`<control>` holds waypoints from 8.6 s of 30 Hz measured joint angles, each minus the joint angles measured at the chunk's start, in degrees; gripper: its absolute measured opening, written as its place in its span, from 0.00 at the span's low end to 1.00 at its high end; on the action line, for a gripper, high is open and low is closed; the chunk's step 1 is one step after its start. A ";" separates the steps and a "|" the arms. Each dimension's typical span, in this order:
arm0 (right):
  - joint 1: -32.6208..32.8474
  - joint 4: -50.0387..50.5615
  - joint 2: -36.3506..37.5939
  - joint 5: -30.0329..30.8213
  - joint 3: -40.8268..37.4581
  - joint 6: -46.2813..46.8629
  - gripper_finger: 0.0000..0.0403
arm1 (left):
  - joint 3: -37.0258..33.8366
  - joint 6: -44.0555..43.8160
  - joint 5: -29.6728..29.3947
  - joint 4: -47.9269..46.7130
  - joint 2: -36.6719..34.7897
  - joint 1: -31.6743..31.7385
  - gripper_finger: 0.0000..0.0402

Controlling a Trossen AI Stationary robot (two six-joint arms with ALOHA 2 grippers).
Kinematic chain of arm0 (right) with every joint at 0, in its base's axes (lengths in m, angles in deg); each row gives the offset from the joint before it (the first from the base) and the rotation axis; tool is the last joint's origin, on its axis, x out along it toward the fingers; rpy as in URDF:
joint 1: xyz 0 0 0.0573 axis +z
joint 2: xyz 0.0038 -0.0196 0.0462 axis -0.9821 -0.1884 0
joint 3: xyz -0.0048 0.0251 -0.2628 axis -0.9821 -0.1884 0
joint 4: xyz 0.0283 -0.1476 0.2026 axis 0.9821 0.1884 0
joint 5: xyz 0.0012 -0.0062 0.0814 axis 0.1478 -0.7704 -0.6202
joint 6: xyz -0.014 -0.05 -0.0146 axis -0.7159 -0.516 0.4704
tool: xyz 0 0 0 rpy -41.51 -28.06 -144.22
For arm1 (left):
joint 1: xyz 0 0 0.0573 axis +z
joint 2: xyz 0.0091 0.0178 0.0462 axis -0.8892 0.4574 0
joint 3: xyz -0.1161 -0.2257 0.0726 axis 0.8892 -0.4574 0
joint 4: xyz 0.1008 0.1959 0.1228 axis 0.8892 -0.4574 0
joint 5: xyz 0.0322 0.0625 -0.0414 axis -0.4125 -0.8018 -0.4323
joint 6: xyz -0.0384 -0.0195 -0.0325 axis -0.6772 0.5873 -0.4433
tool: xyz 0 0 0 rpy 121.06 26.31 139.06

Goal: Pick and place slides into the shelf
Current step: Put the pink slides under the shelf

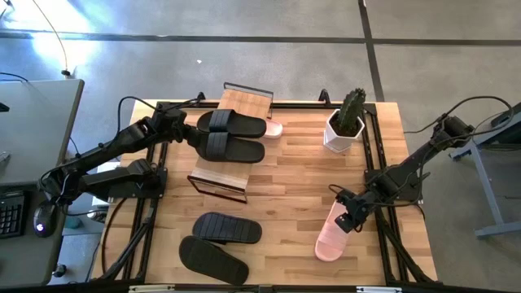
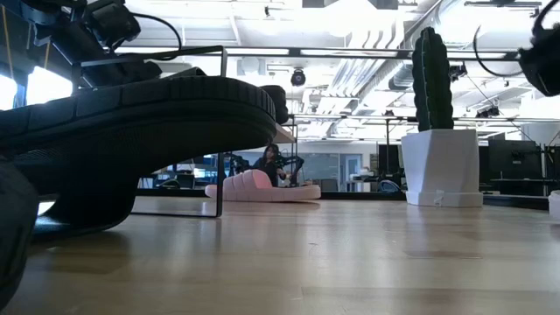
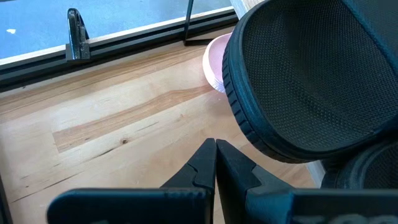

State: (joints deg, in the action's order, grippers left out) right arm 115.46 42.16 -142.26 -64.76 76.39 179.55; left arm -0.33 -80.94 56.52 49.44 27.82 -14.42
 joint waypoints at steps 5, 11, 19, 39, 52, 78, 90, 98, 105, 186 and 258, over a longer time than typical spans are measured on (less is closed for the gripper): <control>0.00 -1.69 0.28 1.33 -1.48 -3.26 0.01 | 0.00 -0.16 0.00 -0.17 0.00 0.00 0.00; 0.00 -2.60 0.28 4.60 -1.45 -5.72 0.12 | 0.00 -0.20 0.06 -0.22 0.00 0.00 0.00; 1.98 -3.38 0.18 7.75 -1.39 -4.22 0.31 | 0.00 -0.22 0.09 -0.26 0.00 0.00 0.00; 2.12 -5.81 -5.31 4.53 -1.39 -6.24 0.36 | 0.00 -0.33 0.65 -0.30 0.00 -0.02 0.00; 2.10 -11.60 -8.66 2.29 -1.39 -12.18 0.19 | 0.00 -0.30 0.70 -0.83 0.01 -0.02 0.00; -2.11 -12.09 1.47 27.79 8.81 -28.24 0.00 | 0.00 -0.25 0.66 -1.11 0.00 0.00 0.00; -7.30 -8.18 1.89 38.84 30.24 -52.39 0.00 | 0.00 -0.26 0.66 -1.11 0.00 0.00 0.00; -20.76 -20.79 0.80 19.83 30.93 -68.28 0.00 | 0.01 -0.26 0.63 -1.09 0.00 0.00 0.00; -29.57 -38.13 -6.77 7.05 22.40 -63.15 0.00 | 0.00 -0.26 0.63 -1.16 0.00 0.00 0.00; -57.70 -54.10 -49.10 3.99 19.81 -26.99 0.06 | 0.00 -0.24 0.63 0.09 0.01 0.00 0.00; -47.58 -39.97 -28.00 32.59 -4.71 -72.82 0.00 | 0.02 -0.26 1.44 -1.44 0.02 0.00 0.00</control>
State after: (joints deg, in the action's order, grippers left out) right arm 67.88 2.19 -170.26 -32.18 71.68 106.73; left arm -0.30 -81.20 57.97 48.00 27.84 -14.42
